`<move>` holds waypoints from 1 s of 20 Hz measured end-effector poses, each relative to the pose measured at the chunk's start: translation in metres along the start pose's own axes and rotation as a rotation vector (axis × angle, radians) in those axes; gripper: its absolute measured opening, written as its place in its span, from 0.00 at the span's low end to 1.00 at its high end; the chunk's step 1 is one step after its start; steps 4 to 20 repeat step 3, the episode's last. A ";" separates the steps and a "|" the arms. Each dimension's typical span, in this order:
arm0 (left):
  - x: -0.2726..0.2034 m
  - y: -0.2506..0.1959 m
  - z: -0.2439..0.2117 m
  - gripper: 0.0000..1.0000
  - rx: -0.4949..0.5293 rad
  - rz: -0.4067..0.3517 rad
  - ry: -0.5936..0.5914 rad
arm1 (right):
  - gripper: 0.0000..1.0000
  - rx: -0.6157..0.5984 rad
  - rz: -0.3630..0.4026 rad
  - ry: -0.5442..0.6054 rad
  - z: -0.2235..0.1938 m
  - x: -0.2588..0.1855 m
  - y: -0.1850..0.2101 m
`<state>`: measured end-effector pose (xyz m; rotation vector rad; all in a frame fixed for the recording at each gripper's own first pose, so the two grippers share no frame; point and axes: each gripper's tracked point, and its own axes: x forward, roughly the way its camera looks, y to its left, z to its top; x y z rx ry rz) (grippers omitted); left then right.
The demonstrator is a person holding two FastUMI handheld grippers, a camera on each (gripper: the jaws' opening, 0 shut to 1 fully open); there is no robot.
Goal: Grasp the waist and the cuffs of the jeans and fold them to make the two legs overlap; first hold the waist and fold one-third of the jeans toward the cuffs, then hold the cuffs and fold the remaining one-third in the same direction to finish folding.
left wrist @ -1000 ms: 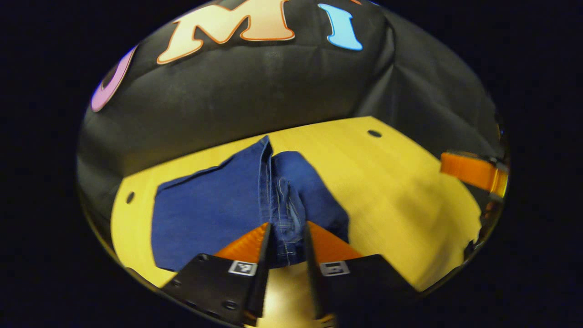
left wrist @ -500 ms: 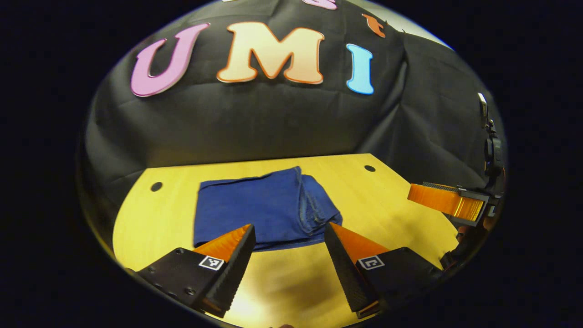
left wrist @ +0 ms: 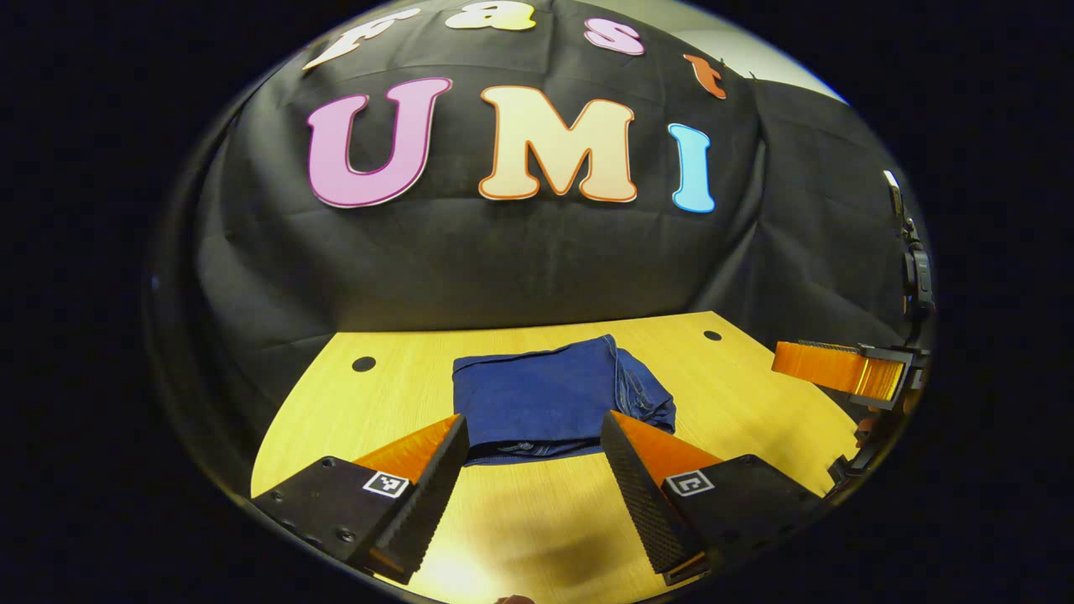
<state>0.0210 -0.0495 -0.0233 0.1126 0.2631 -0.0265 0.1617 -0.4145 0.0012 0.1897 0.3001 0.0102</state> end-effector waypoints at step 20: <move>-0.006 0.007 -0.014 0.95 0.016 -0.017 0.033 | 0.93 -0.004 0.001 -0.022 0.002 -0.006 0.010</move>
